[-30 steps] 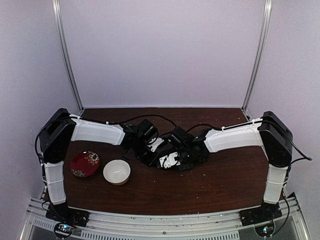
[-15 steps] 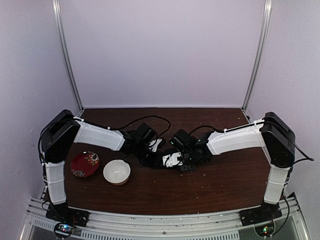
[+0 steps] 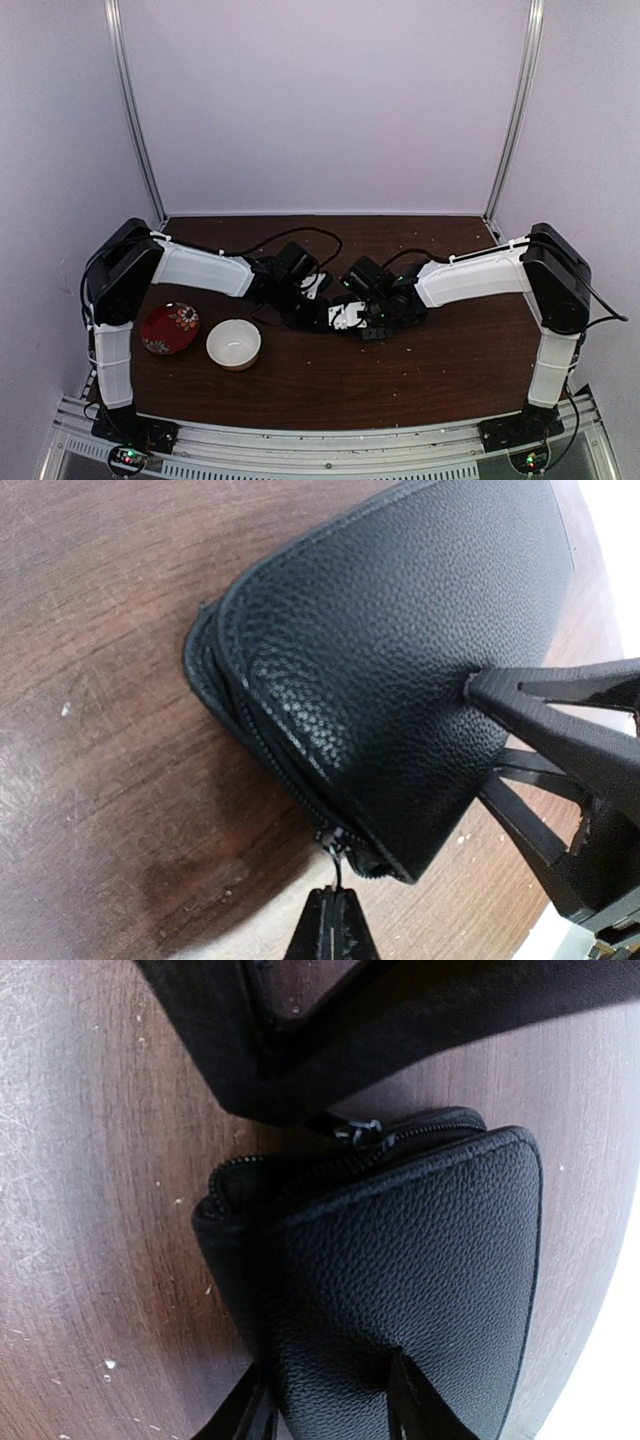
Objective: Sort the hair-cutting tools
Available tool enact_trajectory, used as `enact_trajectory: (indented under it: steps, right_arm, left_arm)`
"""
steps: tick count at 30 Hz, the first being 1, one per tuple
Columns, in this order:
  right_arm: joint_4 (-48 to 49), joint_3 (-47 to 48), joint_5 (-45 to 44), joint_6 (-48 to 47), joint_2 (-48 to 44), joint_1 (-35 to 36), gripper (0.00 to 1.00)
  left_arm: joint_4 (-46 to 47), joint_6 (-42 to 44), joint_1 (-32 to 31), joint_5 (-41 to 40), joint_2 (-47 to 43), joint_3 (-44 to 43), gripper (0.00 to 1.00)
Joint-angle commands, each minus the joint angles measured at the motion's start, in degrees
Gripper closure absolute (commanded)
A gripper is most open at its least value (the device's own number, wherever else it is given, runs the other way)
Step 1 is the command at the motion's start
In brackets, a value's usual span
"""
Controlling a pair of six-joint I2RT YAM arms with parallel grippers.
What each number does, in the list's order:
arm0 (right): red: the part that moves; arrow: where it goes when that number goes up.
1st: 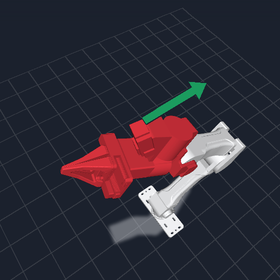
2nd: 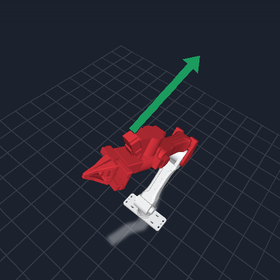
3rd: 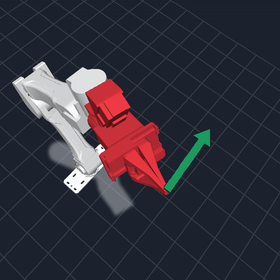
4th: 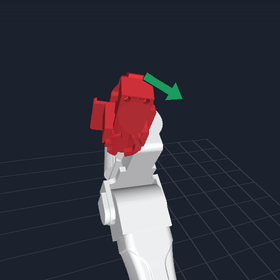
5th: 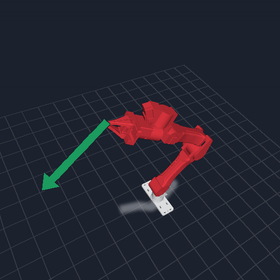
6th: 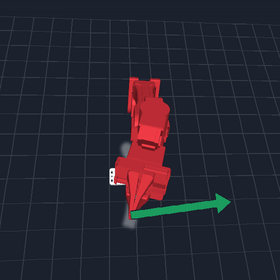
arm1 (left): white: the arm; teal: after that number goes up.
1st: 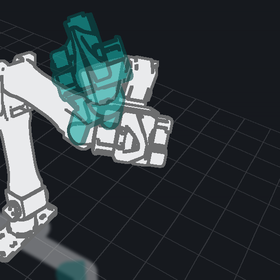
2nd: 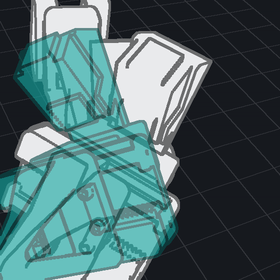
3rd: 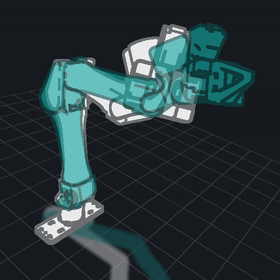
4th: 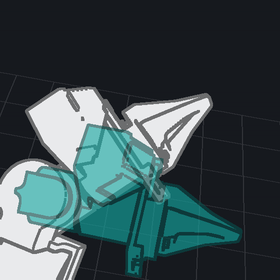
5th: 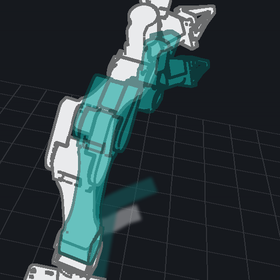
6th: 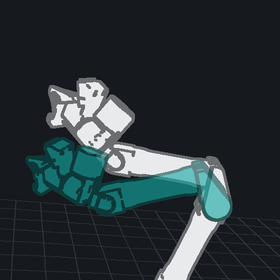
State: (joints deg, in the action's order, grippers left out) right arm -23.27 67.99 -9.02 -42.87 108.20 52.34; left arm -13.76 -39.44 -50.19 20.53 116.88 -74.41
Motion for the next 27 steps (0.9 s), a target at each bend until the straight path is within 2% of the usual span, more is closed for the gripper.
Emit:
enact_trajectory:
  steps: [1, 2, 4, 7, 11, 15, 20, 22, 23, 27]
  right_arm:
    - [6.4, 2.4, 1.4, 12.5, 0.3, -3.9, 0.63]
    - [6.0, 2.5, 2.4, 12.3, -0.2, -3.9, 0.62]
    - [5.3, 2.2, 4.3, 11.7, -1.3, -3.7, 0.58]
    - [3.6, 1.0, 6.4, 11.0, -4.6, -3.3, 0.48]
    - [1.4, -0.5, 6.5, 11.7, -11.1, -3.2, 0.39]
    - [-1.1, -1.8, 5.9, 12.5, -20.1, -3.3, 0.33]
    - [-0.7, -5.0, 3.2, 13.5, -32.8, -4.0, 0.21]
    - [1.1, -6.6, 1.0, 13.2, -37.5, -4.6, 0.11]
    - [2.3, -7.6, -0.9, 13.2, -39.8, -5.1, 0.01]
    - [7.5, -11.5, -5.7, 16.3, -46.6, -9.4, 0.00]
  left_arm:
    - [-3.2, 3.5, -6.0, 6.6, -1.4, 1.8, 1.00]
    - [-3.3, 3.5, -5.9, 6.2, -1.7, 1.6, 1.00]
    - [-5.5, 4.1, -5.6, 3.1, -1.8, 0.5, 0.90]
    - [-7.3, 5.3, -4.6, 0.4, -2.2, -0.8, 0.81]
    - [-9.3, 9.0, -4.3, -3.9, -6.1, -2.8, 0.76]
    - [-11.4, 14.0, -4.2, -7.6, -12.3, -4.8, 0.75]
    - [-19.6, 20.4, -3.7, -20.4, -19.5, -8.3, 0.73]
    - [-21.9, 21.7, -2.5, -24.7, -22.6, -8.5, 0.70]
    - [-23.2, 22.2, -1.7, -26.7, -24.2, -8.5, 0.69]
    - [-26.3, 25.0, 2.0, -36.9, -30.4, -8.1, 0.54]
